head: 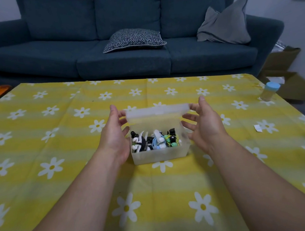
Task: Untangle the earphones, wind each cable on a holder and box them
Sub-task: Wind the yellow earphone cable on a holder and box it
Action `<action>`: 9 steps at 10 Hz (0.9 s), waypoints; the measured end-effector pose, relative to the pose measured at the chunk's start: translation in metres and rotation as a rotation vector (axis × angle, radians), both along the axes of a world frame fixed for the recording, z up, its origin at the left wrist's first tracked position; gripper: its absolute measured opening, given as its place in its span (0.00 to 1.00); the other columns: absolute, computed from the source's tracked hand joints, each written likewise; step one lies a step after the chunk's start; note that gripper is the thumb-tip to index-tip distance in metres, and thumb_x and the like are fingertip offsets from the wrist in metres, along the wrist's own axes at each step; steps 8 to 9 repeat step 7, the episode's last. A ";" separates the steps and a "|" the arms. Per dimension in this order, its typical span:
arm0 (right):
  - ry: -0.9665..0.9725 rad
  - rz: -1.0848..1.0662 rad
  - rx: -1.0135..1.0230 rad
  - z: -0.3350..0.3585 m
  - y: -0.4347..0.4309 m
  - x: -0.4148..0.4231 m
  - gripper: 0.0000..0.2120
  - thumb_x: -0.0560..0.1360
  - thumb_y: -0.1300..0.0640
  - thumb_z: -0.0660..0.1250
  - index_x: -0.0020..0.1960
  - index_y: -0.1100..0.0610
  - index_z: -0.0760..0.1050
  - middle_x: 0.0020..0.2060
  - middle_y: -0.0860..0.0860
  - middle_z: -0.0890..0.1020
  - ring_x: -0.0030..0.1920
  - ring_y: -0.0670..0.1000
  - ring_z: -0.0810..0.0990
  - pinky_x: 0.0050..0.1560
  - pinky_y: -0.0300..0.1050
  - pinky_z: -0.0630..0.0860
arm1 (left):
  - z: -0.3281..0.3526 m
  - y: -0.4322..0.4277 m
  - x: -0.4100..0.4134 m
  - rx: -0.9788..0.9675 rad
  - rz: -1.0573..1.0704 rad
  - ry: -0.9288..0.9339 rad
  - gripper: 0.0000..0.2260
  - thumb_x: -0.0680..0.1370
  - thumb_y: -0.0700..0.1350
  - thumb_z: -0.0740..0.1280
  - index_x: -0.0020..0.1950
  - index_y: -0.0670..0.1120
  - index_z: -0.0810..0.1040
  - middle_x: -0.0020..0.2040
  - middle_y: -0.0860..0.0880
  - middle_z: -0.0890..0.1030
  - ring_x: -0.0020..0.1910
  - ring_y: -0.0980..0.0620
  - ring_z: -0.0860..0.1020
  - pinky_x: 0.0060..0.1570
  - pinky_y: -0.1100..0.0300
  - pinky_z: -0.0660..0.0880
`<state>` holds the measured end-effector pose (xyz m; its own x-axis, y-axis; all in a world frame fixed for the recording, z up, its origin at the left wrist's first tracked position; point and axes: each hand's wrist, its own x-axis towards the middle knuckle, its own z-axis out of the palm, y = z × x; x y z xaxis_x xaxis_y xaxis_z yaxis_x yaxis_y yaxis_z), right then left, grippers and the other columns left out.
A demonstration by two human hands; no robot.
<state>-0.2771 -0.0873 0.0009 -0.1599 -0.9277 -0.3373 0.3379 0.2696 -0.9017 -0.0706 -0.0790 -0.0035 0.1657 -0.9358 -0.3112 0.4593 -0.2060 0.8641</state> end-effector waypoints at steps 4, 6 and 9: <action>0.706 0.367 0.087 -0.021 0.022 -0.005 0.15 0.79 0.46 0.65 0.60 0.54 0.75 0.48 0.54 0.83 0.46 0.58 0.84 0.49 0.57 0.81 | -0.025 0.015 0.006 -0.100 -0.328 -0.643 0.35 0.73 0.39 0.75 0.74 0.58 0.64 0.65 0.49 0.73 0.59 0.46 0.78 0.61 0.51 0.75; 1.022 0.379 0.005 -0.022 0.026 -0.001 0.20 0.81 0.43 0.59 0.59 0.58 0.77 0.46 0.55 0.79 0.52 0.62 0.80 0.55 0.59 0.78 | -0.031 0.017 0.008 -0.163 -0.328 -0.951 0.32 0.76 0.48 0.72 0.76 0.59 0.62 0.70 0.45 0.69 0.65 0.45 0.73 0.67 0.49 0.70; 1.084 0.358 -0.005 -0.021 0.029 -0.001 0.21 0.82 0.45 0.57 0.59 0.61 0.77 0.46 0.56 0.80 0.48 0.59 0.78 0.55 0.53 0.77 | -0.027 0.024 0.007 -0.218 -0.242 -1.122 0.30 0.78 0.52 0.68 0.77 0.57 0.60 0.70 0.44 0.67 0.64 0.45 0.73 0.65 0.53 0.70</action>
